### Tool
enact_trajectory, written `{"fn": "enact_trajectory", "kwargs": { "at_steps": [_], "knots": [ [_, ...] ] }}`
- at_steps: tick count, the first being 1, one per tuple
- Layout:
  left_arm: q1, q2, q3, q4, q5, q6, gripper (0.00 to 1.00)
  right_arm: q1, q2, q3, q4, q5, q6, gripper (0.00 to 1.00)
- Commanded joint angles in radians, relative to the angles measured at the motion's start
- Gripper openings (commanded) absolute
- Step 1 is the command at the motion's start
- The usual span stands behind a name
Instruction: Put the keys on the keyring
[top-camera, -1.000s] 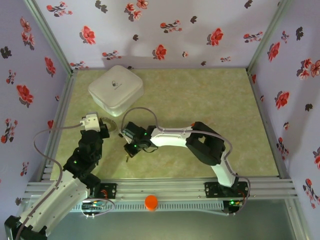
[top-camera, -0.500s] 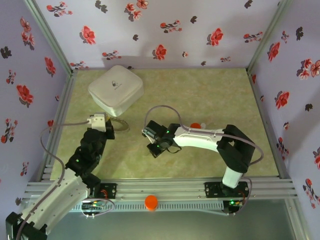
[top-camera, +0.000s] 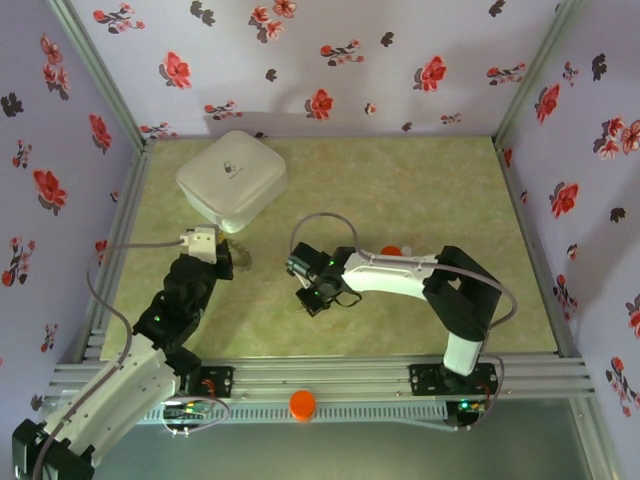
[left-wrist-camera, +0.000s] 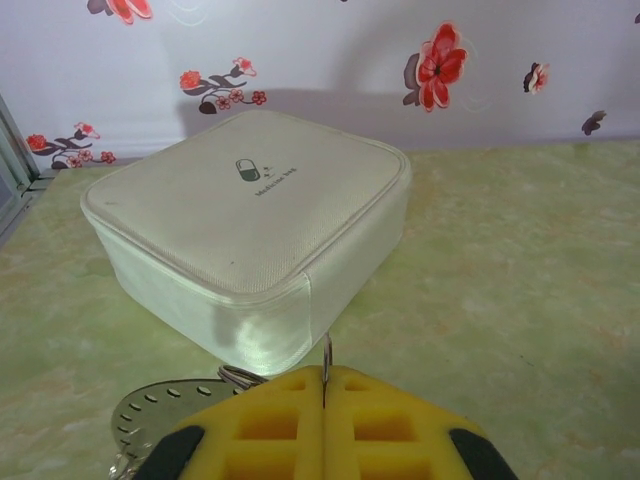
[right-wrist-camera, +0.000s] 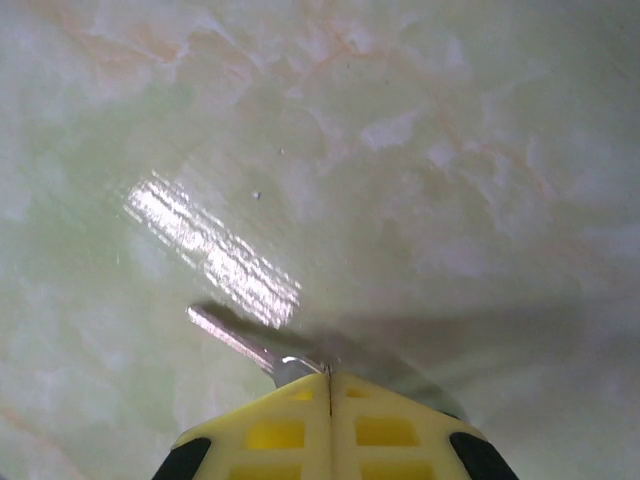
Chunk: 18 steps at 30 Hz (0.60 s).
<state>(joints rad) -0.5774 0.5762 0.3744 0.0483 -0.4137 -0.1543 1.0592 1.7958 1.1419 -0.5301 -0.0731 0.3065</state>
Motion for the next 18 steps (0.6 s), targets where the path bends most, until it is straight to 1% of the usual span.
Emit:
{"fn": "enact_trajectory", "kwargs": {
  "at_steps": [1, 8, 18],
  "knots": [
    [0.005, -0.002, 0.009, 0.055, 0.011, 0.018, 0.0, 0.001, 0.03, 0.034, 0.024, 0.022, -0.001, 0.0],
    [0.005, -0.001, 0.008, 0.056, 0.01, 0.016, 0.0, 0.001, 0.047, 0.043, 0.022, 0.022, -0.001, 0.0],
    [0.005, 0.0, 0.009, 0.053, 0.01, 0.018, 0.0, 0.002, 0.061, 0.04, 0.016, 0.022, 0.005, 0.07]
  ]
}}
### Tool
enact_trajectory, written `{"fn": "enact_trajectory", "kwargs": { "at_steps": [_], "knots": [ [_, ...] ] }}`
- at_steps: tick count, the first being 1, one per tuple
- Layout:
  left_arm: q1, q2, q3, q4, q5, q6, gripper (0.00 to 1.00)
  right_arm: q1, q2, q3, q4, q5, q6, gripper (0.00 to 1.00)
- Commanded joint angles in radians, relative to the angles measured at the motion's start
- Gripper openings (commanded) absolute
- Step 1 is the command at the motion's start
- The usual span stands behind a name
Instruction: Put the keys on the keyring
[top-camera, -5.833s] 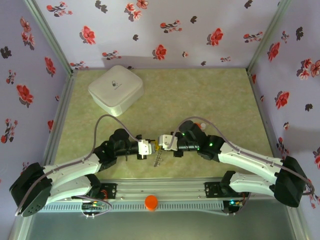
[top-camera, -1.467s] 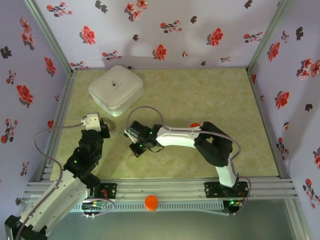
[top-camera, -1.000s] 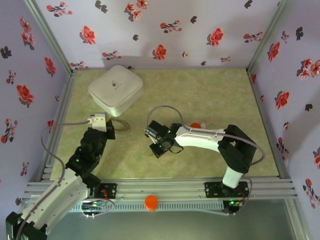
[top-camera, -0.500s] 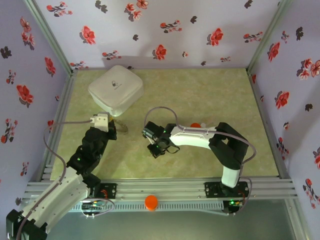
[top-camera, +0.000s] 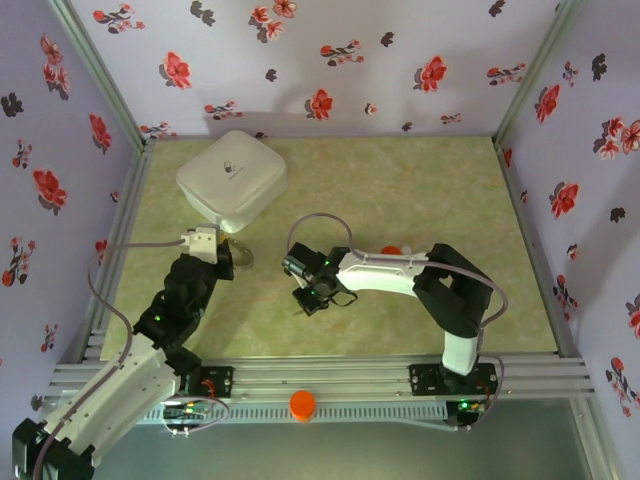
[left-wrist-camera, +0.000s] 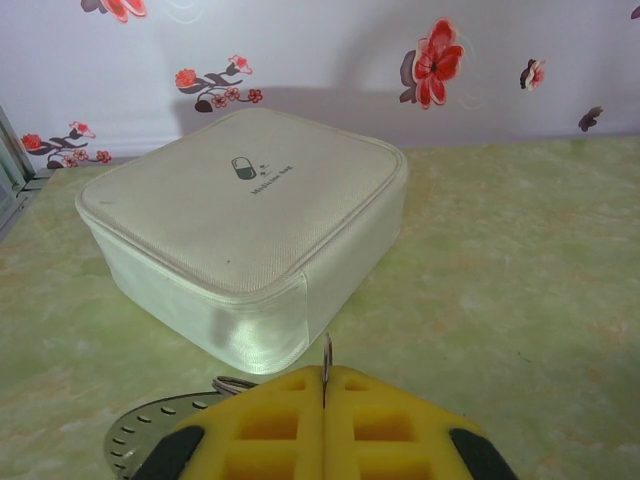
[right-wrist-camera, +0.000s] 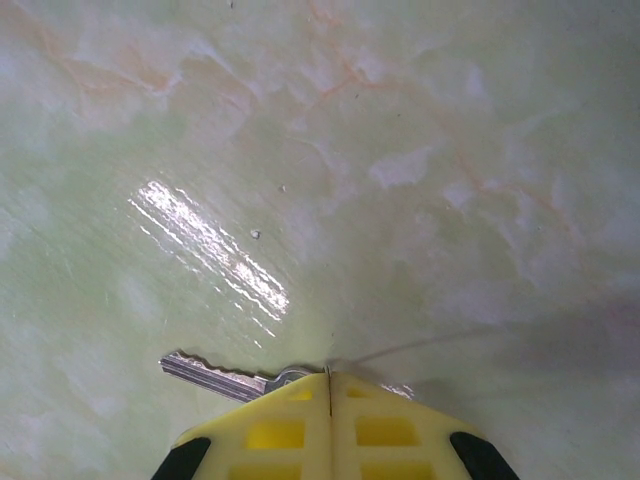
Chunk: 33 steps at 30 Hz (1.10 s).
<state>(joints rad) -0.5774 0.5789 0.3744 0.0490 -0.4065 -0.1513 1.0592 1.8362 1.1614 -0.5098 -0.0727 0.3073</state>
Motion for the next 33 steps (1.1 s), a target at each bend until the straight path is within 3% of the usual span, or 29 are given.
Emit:
{"fn": "enact_trajectory", "kwargs": {
  "at_steps": [1, 8, 33],
  "knots": [
    [0.005, -0.003, 0.009, 0.053, 0.003, 0.016, 0.0, 0.002, 0.019, 0.02, -0.006, 0.022, 0.004, 0.07],
    [0.005, -0.001, 0.009, 0.054, 0.002, 0.015, 0.0, 0.002, 0.006, 0.023, -0.023, 0.032, 0.006, 0.13],
    [0.004, -0.002, 0.011, 0.041, 0.004, 0.013, 0.0, 0.002, 0.01, 0.011, -0.018, -0.008, 0.015, 0.12]
  ]
}}
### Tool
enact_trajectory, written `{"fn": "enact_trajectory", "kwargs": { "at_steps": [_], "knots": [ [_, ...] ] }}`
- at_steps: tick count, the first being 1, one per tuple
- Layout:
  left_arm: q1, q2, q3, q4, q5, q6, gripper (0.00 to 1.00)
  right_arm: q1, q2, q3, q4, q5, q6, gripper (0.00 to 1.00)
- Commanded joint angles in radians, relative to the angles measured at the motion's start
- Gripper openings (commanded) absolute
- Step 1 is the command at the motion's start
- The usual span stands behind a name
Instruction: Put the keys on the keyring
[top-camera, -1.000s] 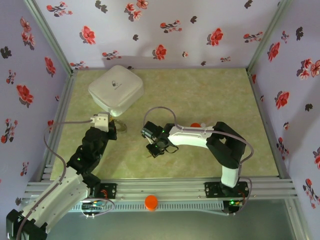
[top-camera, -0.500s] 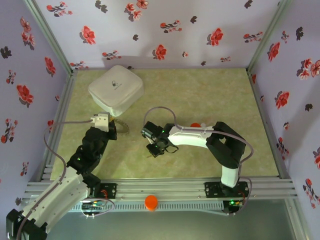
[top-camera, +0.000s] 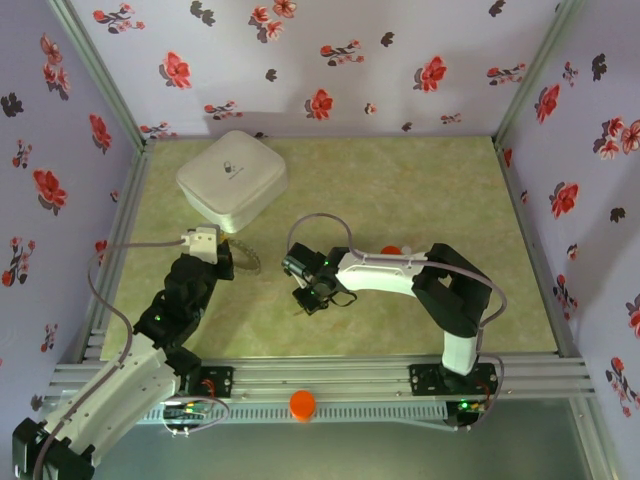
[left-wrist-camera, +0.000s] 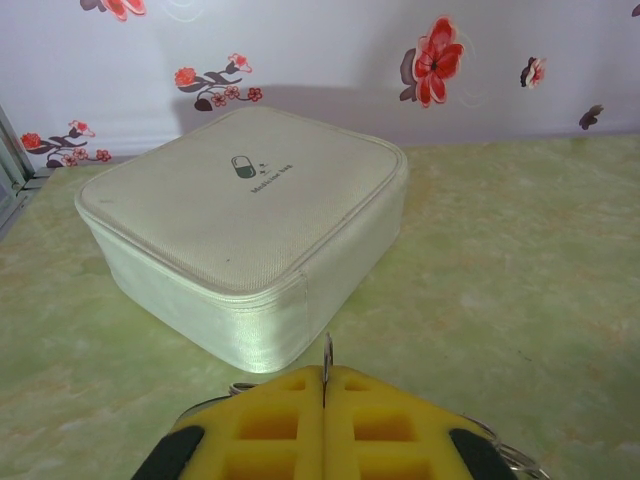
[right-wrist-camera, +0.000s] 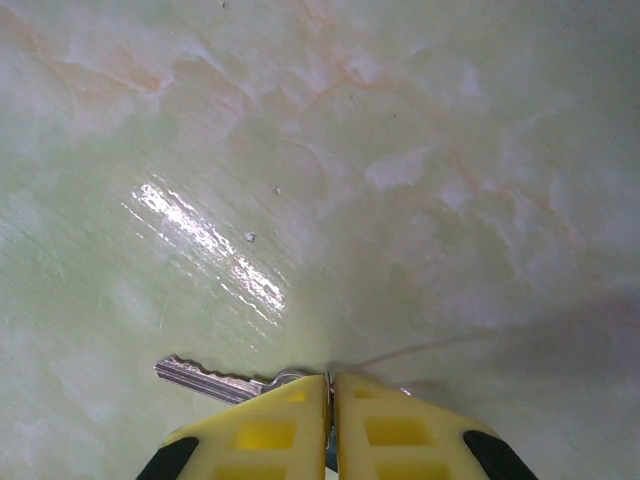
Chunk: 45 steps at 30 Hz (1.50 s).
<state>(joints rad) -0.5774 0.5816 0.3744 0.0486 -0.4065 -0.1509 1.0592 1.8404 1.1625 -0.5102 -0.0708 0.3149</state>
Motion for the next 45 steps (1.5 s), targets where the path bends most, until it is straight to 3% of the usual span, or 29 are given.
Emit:
{"fn": "enact_trajectory", "kwargs": {
  "at_steps": [1, 6, 11, 18, 25, 29, 36, 45],
  "knots": [
    [0.005, -0.004, 0.012, 0.042, 0.003, 0.014, 0.0, 0.001, 0.006, 0.01, -0.017, -0.011, 0.006, 0.12],
    [0.004, -0.003, 0.013, 0.042, 0.003, 0.015, 0.0, 0.002, 0.006, 0.01, -0.021, -0.011, 0.004, 0.09],
    [0.004, 0.001, 0.017, 0.042, 0.006, 0.015, 0.0, 0.002, 0.002, 0.01, -0.021, -0.029, -0.008, 0.0],
    [0.005, 0.01, 0.027, 0.039, 0.042, 0.015, 0.0, -0.005, -0.123, -0.056, 0.064, -0.034, -0.051, 0.0],
    [0.003, 0.025, 0.032, 0.112, 0.209, 0.024, 0.0, -0.031, -0.387, -0.236, 0.278, -0.025, -0.12, 0.0],
    [-0.002, 0.057, 0.054, 0.111, 0.304, 0.039, 0.0, -0.049, -0.503, -0.293, 0.299, 0.006, -0.167, 0.0],
    [-0.05, 0.134, 0.084, 0.138, 0.566, 0.065, 0.0, -0.081, -0.659, -0.338, 0.315, 0.02, -0.271, 0.0],
    [-0.142, 0.17, 0.101, 0.145, 0.628, 0.067, 0.0, -0.081, -0.725, -0.275, 0.325, 0.074, -0.391, 0.0]
  ]
}}
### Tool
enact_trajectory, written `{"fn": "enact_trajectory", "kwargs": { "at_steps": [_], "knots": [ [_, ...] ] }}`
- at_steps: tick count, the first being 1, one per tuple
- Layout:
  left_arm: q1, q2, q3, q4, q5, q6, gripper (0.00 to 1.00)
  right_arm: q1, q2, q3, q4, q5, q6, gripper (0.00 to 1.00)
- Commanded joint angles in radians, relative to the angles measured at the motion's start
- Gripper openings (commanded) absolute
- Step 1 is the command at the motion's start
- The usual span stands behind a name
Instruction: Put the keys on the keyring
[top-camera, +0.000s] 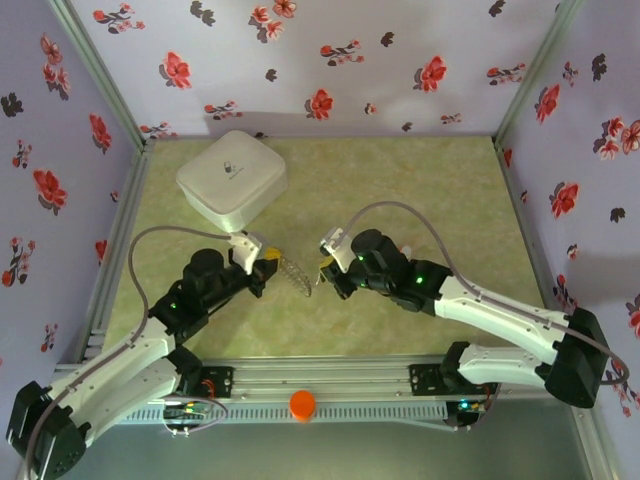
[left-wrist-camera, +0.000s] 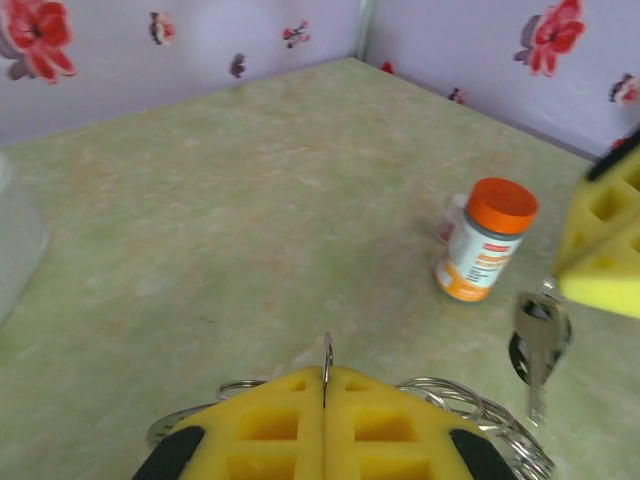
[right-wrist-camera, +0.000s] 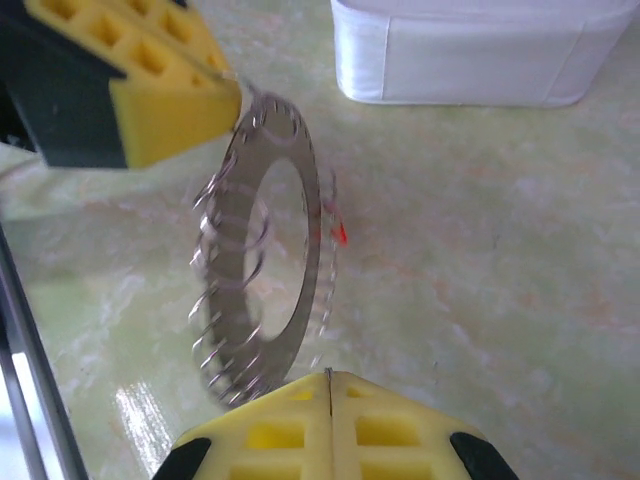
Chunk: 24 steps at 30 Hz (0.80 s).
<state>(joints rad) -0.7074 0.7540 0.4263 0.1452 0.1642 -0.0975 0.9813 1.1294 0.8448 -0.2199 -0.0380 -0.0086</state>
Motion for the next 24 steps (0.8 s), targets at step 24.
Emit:
{"fn": "enact_trajectory", "kwargs": {
  "at_steps": [24],
  "knots": [
    [-0.088, 0.057, 0.097, 0.01, 0.145, 0.013, 0.0, 0.043, 0.042, 0.049, 0.172, -0.077, -0.158, 0.0]
  ]
}}
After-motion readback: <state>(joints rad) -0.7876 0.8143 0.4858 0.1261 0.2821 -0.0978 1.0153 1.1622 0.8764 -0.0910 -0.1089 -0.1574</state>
